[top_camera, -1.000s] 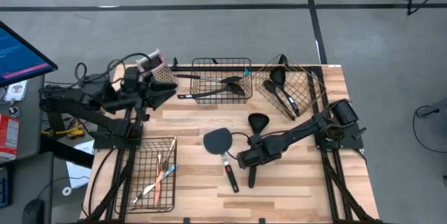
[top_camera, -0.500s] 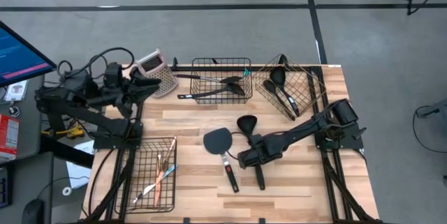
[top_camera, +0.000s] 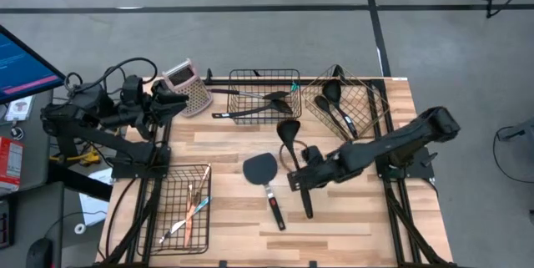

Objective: Pick & Place Kitchen Items
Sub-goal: Put the black ladle into the top right wire basket

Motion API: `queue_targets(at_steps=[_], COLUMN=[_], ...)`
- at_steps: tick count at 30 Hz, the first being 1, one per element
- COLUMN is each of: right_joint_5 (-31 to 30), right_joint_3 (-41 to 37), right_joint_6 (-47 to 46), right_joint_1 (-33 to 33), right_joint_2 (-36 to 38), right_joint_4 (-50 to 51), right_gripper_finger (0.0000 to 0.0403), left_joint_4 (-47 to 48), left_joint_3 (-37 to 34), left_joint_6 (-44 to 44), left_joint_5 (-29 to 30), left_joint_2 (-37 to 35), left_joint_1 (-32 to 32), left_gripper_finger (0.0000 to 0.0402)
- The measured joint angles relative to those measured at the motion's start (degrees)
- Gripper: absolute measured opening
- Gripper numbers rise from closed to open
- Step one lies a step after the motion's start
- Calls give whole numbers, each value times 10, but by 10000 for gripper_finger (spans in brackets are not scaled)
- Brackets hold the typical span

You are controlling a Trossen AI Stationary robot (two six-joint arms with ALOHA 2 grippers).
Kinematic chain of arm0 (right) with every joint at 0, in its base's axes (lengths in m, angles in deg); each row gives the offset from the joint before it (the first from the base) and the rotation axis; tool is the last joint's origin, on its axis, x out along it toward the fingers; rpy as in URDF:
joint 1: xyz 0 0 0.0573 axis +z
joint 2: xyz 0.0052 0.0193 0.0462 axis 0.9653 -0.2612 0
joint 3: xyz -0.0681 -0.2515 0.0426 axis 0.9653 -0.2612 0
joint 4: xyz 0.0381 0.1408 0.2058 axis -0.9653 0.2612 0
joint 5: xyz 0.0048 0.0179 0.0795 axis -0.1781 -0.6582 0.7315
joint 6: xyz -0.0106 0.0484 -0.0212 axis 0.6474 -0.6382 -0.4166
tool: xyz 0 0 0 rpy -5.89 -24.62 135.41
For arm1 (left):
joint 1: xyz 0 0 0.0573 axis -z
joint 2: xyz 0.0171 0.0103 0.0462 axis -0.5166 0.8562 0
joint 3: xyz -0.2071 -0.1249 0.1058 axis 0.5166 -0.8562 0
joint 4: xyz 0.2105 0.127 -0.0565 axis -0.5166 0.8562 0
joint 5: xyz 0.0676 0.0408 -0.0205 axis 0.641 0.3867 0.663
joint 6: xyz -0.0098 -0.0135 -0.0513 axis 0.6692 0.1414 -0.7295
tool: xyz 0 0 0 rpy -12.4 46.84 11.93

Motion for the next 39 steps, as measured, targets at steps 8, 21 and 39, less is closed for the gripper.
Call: queue_targets(at_steps=[8, 21, 39], right_joint_5=[-42, 85, 84], right_joint_3=[0, 1, 1], right_joint_6=[134, 375, 391], right_joint_1=[0, 1, -14], right_joint_2=[109, 164, 163], right_joint_4=[-96, -362, -378], right_gripper_finger=[77, 77, 76], left_joint_4=[0, 1, -3], left_joint_3=[0, 0, 0], left_joint_6=[0, 0, 15], left_joint_5=[0, 0, 7], left_joint_2=[0, 16, 49], left_joint_1=[0, 0, 0], left_gripper_finger=[136, 136, 136])
